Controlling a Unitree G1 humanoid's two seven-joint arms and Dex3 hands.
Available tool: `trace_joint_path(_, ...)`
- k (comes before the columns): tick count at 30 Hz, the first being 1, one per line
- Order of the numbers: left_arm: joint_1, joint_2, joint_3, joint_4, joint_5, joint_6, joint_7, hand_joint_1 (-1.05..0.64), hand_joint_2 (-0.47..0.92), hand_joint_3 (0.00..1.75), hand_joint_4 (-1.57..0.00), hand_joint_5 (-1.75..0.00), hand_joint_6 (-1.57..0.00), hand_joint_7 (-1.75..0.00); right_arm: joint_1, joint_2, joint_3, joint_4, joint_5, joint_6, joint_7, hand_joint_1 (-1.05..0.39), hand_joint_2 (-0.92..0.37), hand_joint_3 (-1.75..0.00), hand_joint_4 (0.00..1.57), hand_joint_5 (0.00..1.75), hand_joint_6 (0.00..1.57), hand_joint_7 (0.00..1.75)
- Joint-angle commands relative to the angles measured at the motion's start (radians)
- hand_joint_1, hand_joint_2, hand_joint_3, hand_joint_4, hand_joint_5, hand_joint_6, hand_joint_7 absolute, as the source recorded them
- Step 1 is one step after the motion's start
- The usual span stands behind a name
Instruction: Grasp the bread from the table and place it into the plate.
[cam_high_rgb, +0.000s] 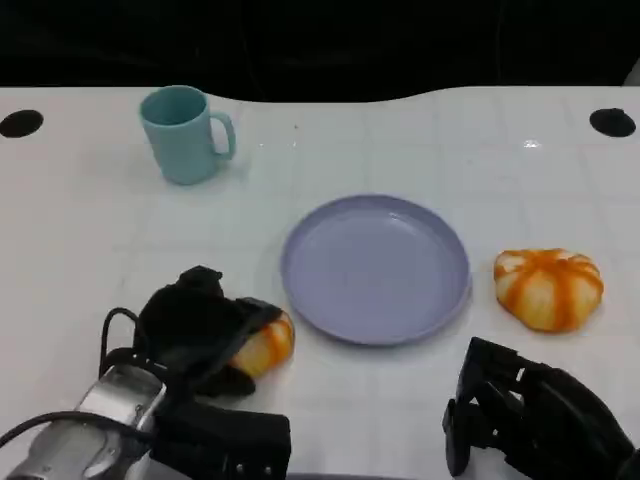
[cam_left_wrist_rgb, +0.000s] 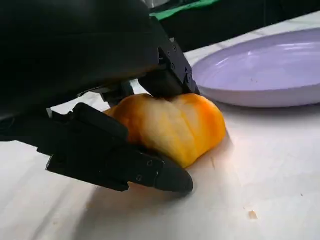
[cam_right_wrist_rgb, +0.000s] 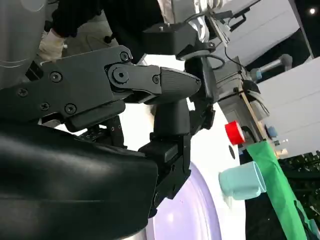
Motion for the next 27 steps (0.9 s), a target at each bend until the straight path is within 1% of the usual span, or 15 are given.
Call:
trace_joint_path(1, 0.001, 0.024, -0.048, 0.147, 0.021, 0.008, 0.069, -0.37, 0.92, 0.38, -0.82, -1.66, -1.20, -0.19, 0.002, -0.017, -0.014, 0.000, 0.012, -0.004, 0.009, -0.53, -0.92, -0.43, 0.58, 1.75, 0.43, 1.61)
trace_joint_path(3, -0.011, 0.025, -0.064, 0.167, 0.021, 0.020, 0.076, -0.37, 0.92, 0.45, -0.79, -1.68, -1.17, -0.20, 0.001, -0.017, -0.015, 0.002, 0.013, -0.005, 0.009, -0.53, -0.92, -0.43, 0.58, 1.75, 0.43, 1.61)
trace_joint_path(5, -0.018, 0.022, -0.068, 0.186, 0.015, 0.022, 0.126, -0.37, 0.92, 0.46, -0.79, -1.72, -1.17, -0.22, 0.001, -0.018, -0.015, 0.000, 0.012, -0.005, 0.008, -0.53, -0.92, -0.43, 0.58, 1.75, 0.43, 1.61)
trace_joint_path(7, -0.019, 0.017, -0.061, 0.203, 0.002, 0.015, 0.201, -0.37, 0.89, 0.53, -0.83, -1.74, -0.97, -0.68, 0.002, -0.019, -0.014, -0.004, 0.009, -0.005, 0.005, -0.53, -0.92, -0.43, 0.58, 1.75, 0.43, 1.61)
trace_joint_path(9, -0.018, 0.011, -0.053, 0.210, -0.004, 0.020, 0.275, -0.37, 0.81, 0.68, -0.84, -1.75, -0.77, -1.14, 0.003, -0.019, -0.014, -0.007, 0.010, 0.000, 0.002, -0.53, -0.92, -0.43, 0.58, 1.75, 0.43, 1.61)
trace_joint_path(11, -0.022, 0.006, -0.050, 0.222, -0.005, 0.023, 0.347, -0.36, 0.75, 0.77, -0.86, -1.75, -0.70, -1.30, 0.003, -0.019, -0.014, -0.006, 0.011, 0.000, 0.002, -0.52, -0.92, -0.44, 0.57, 1.75, 0.42, 1.61)
trace_joint_path(12, -0.025, 0.005, -0.049, 0.232, -0.008, 0.015, 0.388, -0.36, 0.68, 0.88, -0.86, -1.75, -0.62, -1.52, 0.003, -0.019, -0.014, -0.005, 0.010, -0.001, 0.002, -0.53, -0.92, -0.44, 0.57, 1.75, 0.43, 1.62)
trace_joint_path(14, -0.030, 0.004, -0.047, 0.248, -0.012, 0.016, 0.431, -0.35, 0.59, 1.05, -0.87, -1.75, -0.56, -1.70, 0.002, -0.019, -0.014, -0.003, 0.010, -0.005, 0.004, -0.53, -0.92, -0.44, 0.57, 1.75, 0.42, 1.62)
trace_joint_path(16, -0.033, 0.004, -0.044, 0.254, -0.020, 0.014, 0.454, -0.36, 0.57, 1.08, -0.87, -1.75, -0.54, -1.72, 0.003, -0.019, -0.014, -0.004, 0.010, -0.005, 0.003, -0.53, -0.92, -0.43, 0.57, 1.75, 0.42, 1.62)
trace_joint_path(17, -0.034, 0.004, -0.041, 0.259, -0.024, 0.005, 0.484, -0.35, 0.56, 1.09, -0.88, -1.75, -0.56, -1.70, 0.003, -0.019, -0.014, -0.004, 0.009, -0.007, 0.003, -0.52, -0.92, -0.44, 0.57, 1.75, 0.42, 1.62)
trace_joint_path(18, -0.035, 0.004, -0.040, 0.264, -0.027, -0.002, 0.506, -0.34, 0.52, 1.11, -0.89, -1.75, -0.59, -1.71, 0.003, -0.019, -0.013, -0.004, 0.008, -0.009, 0.004, -0.52, -0.92, -0.44, 0.57, 1.75, 0.42, 1.62)
trace_joint_path(20, -0.032, 0.007, -0.032, 0.252, -0.040, -0.016, 0.528, -0.32, 0.51, 1.14, -0.89, -1.75, -0.60, -1.73, 0.004, -0.020, -0.013, -0.004, 0.008, -0.009, 0.005, -0.52, -0.92, -0.45, 0.57, 1.75, 0.41, 1.62)
trace_joint_path(23, -0.019, 0.011, -0.010, 0.200, -0.068, -0.013, 0.500, -0.32, 0.51, 1.16, -0.89, -1.75, -0.60, -1.74, 0.006, -0.020, -0.013, -0.009, 0.009, -0.001, 0.001, -0.52, -0.92, -0.44, 0.57, 1.75, 0.42, 1.62)
trace_joint_path(25, -0.009, 0.013, 0.004, 0.168, -0.088, -0.018, 0.486, -0.30, 0.49, 1.19, -0.89, -1.75, -0.61, -1.75, 0.009, -0.021, -0.013, -0.014, 0.008, 0.000, -0.002, -0.53, -0.92, -0.44, 0.57, 1.75, 0.42, 1.62)
trace_joint_path(27, -0.001, 0.015, 0.024, 0.123, -0.107, -0.025, 0.476, -0.28, 0.48, 1.18, -0.90, -1.75, -0.61, -1.73, 0.007, -0.020, -0.013, -0.009, 0.009, -0.006, 0.003, -0.52, -0.92, -0.45, 0.57, 1.75, 0.41, 1.63)
